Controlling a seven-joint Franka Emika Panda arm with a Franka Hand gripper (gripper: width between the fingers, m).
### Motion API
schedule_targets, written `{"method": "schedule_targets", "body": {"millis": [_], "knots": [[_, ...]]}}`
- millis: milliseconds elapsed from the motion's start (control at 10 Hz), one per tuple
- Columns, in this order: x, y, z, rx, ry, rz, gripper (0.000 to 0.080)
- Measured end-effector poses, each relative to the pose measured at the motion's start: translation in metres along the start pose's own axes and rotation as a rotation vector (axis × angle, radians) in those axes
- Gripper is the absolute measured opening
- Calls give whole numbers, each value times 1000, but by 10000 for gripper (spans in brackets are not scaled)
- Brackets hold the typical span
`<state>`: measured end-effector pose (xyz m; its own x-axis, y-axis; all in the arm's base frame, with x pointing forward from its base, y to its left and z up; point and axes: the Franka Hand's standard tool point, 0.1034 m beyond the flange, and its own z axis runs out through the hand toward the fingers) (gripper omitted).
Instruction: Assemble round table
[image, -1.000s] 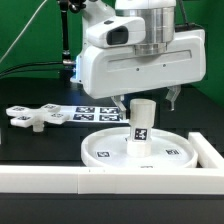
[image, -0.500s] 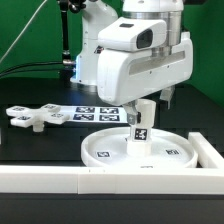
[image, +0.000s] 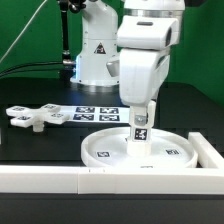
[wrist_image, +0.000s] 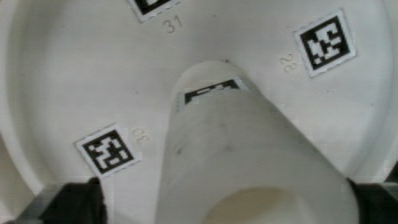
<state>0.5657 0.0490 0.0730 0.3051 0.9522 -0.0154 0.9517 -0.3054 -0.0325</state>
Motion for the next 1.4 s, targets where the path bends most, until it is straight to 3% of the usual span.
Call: {"method": "schedule_targets", "body": {"millis": [300, 1400], "knots": [[5, -2, 2, -9, -26, -189, 649], [-8, 2, 4, -6, -75, -733, 649]]}}
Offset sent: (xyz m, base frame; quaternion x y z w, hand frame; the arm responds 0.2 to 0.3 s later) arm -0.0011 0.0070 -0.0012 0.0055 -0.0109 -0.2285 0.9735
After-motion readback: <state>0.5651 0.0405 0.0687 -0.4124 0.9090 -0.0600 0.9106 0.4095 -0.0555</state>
